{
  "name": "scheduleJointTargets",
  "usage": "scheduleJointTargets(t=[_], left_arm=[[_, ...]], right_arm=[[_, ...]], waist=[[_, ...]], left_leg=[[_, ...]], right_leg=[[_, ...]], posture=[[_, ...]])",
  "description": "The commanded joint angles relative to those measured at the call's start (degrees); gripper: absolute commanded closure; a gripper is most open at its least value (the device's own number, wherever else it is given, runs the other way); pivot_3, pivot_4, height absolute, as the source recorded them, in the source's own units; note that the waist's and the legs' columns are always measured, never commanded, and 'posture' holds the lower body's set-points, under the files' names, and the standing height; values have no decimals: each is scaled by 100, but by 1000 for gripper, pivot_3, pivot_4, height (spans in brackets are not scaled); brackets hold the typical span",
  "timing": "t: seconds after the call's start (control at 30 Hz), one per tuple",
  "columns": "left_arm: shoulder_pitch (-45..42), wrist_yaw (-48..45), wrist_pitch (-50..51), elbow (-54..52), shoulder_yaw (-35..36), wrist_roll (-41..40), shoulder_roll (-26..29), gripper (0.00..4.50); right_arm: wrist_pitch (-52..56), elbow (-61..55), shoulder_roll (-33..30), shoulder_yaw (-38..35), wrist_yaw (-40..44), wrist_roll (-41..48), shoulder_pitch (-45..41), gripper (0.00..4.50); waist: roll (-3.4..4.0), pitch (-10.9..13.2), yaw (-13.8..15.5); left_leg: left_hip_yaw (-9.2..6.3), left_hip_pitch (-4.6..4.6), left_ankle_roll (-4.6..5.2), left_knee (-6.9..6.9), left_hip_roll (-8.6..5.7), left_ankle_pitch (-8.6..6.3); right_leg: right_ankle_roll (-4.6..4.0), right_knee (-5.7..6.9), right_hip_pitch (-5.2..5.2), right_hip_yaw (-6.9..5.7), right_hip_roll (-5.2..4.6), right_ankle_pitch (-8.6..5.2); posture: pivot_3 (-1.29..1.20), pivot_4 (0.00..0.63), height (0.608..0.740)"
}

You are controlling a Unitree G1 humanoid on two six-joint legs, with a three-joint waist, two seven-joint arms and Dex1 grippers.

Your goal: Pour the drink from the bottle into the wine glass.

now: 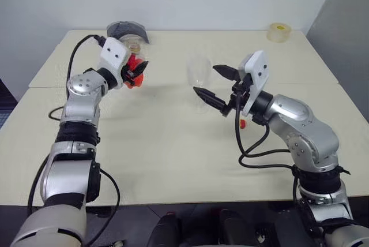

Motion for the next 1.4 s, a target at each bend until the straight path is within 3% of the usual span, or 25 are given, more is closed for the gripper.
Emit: scheduleJointTargets(t=[0.03,0.53,0.87,1.4], left_arm=[[-595,-436,-700,144,-248,257,155,2595],[-1983,-575,-2122,2059,-772,1002,-194,2675],[-2328,-484,-2475,2511,-981,1399,-465,2683],[-2772,156,-2914,2856,-1400,2183,-570,2686]], right_arm=[[-155,162,-50,-203,9,-46,-378,0],[-628,1106,124,-21,296,-216,-1061,0],[-998,1712,331,50,458,-481,-1295,0],[-986,1754,340,92,574,-595,-1247,0]], waist=[[0,0,0],[-1,1,-11],[-2,2,-19],[-2,2,-19]], left_leg=[[0,-3,0,1,0,0],[3,-14,20,24,-4,-12],[9,-21,11,25,-5,-6],[13,-25,2,27,-6,-1]], right_leg=[[0,0,-2,-1,0,0],[1,7,-7,0,-1,0],[0,16,-22,7,-1,0],[1,22,-30,12,-1,0]], posture=[[0,150,740],[0,150,740],[0,150,740],[0,150,740]])
